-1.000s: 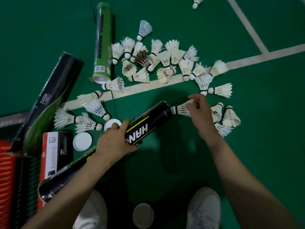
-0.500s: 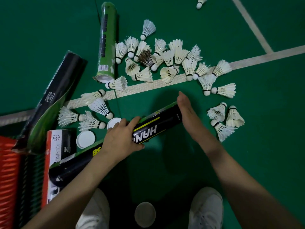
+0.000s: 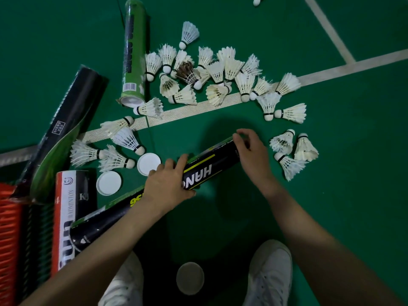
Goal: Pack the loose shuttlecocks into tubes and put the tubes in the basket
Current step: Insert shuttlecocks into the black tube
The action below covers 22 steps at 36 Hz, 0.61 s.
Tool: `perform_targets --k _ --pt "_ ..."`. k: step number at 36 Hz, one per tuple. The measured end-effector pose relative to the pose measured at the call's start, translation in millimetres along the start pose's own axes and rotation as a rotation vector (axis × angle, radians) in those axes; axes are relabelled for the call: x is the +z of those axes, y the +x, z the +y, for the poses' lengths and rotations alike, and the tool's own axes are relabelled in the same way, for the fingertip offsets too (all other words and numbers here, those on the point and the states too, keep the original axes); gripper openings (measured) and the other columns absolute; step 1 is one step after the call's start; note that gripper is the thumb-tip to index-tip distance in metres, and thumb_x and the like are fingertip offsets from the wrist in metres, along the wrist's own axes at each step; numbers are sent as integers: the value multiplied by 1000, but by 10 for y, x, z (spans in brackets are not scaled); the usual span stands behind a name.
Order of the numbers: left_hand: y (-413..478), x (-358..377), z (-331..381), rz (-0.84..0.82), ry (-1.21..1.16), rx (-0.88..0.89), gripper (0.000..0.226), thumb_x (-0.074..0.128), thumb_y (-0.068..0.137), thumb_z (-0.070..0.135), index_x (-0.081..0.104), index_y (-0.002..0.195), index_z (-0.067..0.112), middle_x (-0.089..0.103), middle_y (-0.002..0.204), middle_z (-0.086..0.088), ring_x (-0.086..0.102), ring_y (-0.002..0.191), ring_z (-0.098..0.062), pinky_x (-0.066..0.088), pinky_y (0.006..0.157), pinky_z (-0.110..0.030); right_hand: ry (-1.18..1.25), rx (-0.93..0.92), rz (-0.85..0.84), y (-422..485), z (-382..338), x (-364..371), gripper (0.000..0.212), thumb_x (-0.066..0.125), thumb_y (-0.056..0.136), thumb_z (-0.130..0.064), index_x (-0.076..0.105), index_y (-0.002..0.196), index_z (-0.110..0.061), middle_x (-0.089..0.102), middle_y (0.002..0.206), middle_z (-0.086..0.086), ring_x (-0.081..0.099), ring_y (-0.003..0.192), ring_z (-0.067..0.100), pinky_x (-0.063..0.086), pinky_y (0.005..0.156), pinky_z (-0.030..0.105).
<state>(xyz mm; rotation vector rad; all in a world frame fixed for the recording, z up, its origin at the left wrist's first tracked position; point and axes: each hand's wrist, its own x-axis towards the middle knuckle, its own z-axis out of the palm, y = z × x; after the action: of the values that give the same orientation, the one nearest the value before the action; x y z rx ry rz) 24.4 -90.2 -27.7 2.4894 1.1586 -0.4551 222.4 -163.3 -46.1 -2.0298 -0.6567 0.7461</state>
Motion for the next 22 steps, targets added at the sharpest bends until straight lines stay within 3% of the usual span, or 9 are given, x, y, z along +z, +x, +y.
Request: perform_targets --k 2,6,9,11,14,17,20,22 --pt "-5 34 72 -10 12 -5 101 65 74 58 8 148 18 46 128 -9 48 117 -30 41 93 -39 -37 -3 24 14 51 -36 23 50 97 -34 59 112 -20 57 88 -10 53 77 1 37 61 3" --pt "44 59 203 -45 -5 -23 97 64 76 59 12 143 12 46 129 -11 49 117 -31 44 94 -42 -167 -24 144 63 196 -161 28 47 98 -34 65 108 -14 50 103 3 46 99 16 38 84 27" --pt "103 43 264 -47 -18 -22 89 62 76 61 20 137 12 48 126 -11 50 115 -31 46 91 -42 -293 -23 300 165 305 -316 24 53 94 -28 66 109 -13 43 113 8 38 116 28 31 99 30" --pt "131 31 298 -51 -15 -17 88 62 76 61 21 136 12 48 125 -11 51 114 -31 46 88 -42 -415 43 358 239 350 -424 25 55 92 -21 63 115 -15 39 128 15 30 126 33 26 101 30" --pt "148 18 327 -63 -5 -13 87 63 76 61 22 136 14 48 124 -10 51 113 -31 45 86 -42 -558 195 298 341 411 -526 33 51 91 -17 58 123 -16 27 142 18 21 133 36 24 106 40" --pt "145 17 331 -71 -5 -17 85 63 75 62 25 135 15 49 122 -10 52 112 -31 45 85 -42 -597 292 169 403 442 -560 42 47 92 -17 49 134 -16 17 149 18 20 134 38 24 108 42" --pt "123 35 315 -83 -4 -29 86 63 75 62 24 135 15 49 122 -10 52 112 -31 46 87 -42 -579 275 91 428 470 -542 49 47 93 -15 40 141 -12 18 149 19 23 133 39 27 106 39" --pt "99 49 296 -90 -12 -39 88 64 74 62 25 136 14 49 122 -10 52 112 -32 46 88 -42 -575 219 81 436 501 -501 45 48 93 -16 45 137 -8 26 146 20 26 132 38 28 104 36"
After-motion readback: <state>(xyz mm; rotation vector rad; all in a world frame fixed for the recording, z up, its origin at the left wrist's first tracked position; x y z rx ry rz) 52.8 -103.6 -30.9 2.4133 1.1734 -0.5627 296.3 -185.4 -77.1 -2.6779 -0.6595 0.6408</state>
